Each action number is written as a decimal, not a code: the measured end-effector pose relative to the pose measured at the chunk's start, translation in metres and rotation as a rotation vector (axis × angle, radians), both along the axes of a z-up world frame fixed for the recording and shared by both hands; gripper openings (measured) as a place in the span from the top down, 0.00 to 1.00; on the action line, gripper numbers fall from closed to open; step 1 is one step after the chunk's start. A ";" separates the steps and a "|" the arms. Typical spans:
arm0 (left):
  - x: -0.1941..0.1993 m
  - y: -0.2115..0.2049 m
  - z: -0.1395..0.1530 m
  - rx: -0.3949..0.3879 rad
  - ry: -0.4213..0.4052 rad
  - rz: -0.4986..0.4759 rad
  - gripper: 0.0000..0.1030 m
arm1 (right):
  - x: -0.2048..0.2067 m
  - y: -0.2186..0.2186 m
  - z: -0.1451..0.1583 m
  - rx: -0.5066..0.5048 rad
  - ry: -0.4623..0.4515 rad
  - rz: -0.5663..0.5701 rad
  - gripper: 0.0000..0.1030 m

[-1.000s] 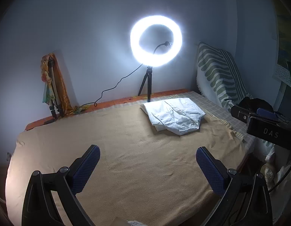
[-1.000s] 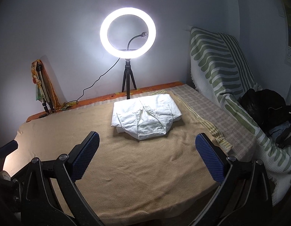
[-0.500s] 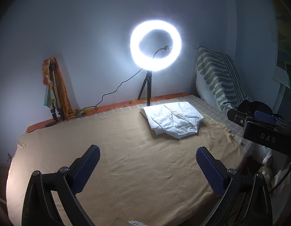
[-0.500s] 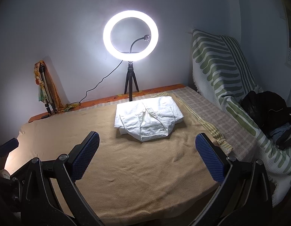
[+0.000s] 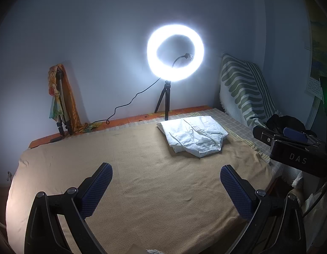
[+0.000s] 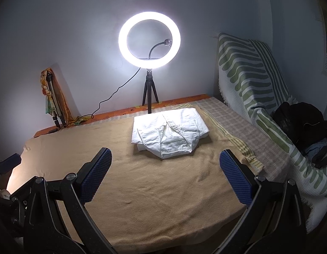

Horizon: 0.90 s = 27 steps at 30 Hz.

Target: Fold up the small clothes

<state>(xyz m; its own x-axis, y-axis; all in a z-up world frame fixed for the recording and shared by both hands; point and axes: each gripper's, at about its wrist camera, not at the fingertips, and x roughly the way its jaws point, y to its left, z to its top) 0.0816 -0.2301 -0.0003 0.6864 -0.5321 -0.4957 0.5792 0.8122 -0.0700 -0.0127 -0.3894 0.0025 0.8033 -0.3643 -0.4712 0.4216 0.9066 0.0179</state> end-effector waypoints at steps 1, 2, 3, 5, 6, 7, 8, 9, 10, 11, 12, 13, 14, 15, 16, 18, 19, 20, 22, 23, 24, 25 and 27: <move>0.000 0.000 0.000 0.001 0.002 0.000 0.00 | 0.000 0.000 0.000 -0.001 0.001 0.000 0.00; 0.000 0.001 0.000 0.000 0.003 -0.001 0.00 | 0.000 0.000 0.000 0.000 0.001 0.001 0.00; 0.000 0.001 0.000 -0.001 0.003 -0.002 0.00 | 0.000 0.000 0.000 0.003 0.001 0.002 0.00; 0.000 0.000 0.000 0.000 0.002 -0.003 0.00 | 0.000 0.000 -0.001 0.009 0.000 0.004 0.00; 0.000 0.000 0.000 -0.001 0.002 -0.002 0.00 | -0.001 -0.001 -0.001 0.011 -0.001 0.005 0.00; -0.001 0.001 0.000 -0.002 0.002 -0.002 0.00 | -0.001 -0.001 -0.001 0.014 -0.002 0.005 0.00; 0.000 0.001 0.000 -0.003 0.003 -0.003 0.00 | -0.001 -0.001 -0.001 0.013 -0.003 0.005 0.00; 0.000 0.001 0.000 -0.003 0.003 -0.004 0.00 | -0.001 -0.001 -0.001 0.011 -0.001 0.005 0.00; 0.000 0.001 0.000 -0.003 0.003 -0.005 0.00 | -0.001 -0.002 -0.001 0.010 -0.001 0.005 0.00; 0.000 0.001 0.000 -0.002 0.003 -0.005 0.00 | -0.001 -0.002 -0.002 0.010 0.001 0.004 0.00; 0.000 0.001 0.000 -0.002 0.003 -0.005 0.00 | 0.000 -0.002 -0.002 0.010 0.002 0.006 0.00; 0.001 0.001 0.000 -0.002 0.003 -0.005 0.00 | 0.000 -0.002 -0.002 0.012 0.002 0.007 0.00; 0.001 0.001 0.000 -0.001 0.002 -0.004 0.00 | 0.000 -0.002 -0.002 0.013 0.001 0.007 0.00; 0.001 0.002 -0.001 0.000 0.002 -0.003 0.00 | -0.001 -0.002 -0.003 0.013 0.002 0.006 0.00; 0.001 0.002 -0.001 0.001 0.003 -0.001 0.00 | 0.000 -0.002 -0.003 0.012 0.004 0.005 0.00; 0.002 0.002 -0.001 0.000 0.005 -0.001 0.00 | 0.000 -0.001 -0.004 0.011 0.006 0.006 0.00; 0.002 0.003 -0.001 -0.002 0.005 -0.003 0.00 | -0.001 -0.001 -0.004 0.012 0.007 0.006 0.00; 0.002 0.002 -0.001 -0.001 0.005 -0.003 0.00 | 0.000 0.000 -0.005 0.012 0.009 0.007 0.00; 0.001 0.002 -0.001 -0.002 0.003 -0.006 0.00 | 0.000 0.000 -0.006 0.010 0.011 0.010 0.00; 0.001 0.002 -0.001 -0.002 0.000 -0.007 0.00 | 0.000 0.001 -0.006 0.009 0.011 0.009 0.00; 0.000 0.002 -0.001 -0.002 -0.004 -0.010 0.00 | 0.000 0.001 -0.006 0.009 0.011 0.009 0.00; -0.001 0.002 -0.001 -0.003 -0.010 -0.012 0.00 | 0.000 0.002 -0.006 0.009 0.010 0.008 0.00; -0.003 0.001 -0.001 -0.007 -0.014 -0.012 0.00 | 0.000 0.001 -0.006 0.011 0.010 0.007 0.00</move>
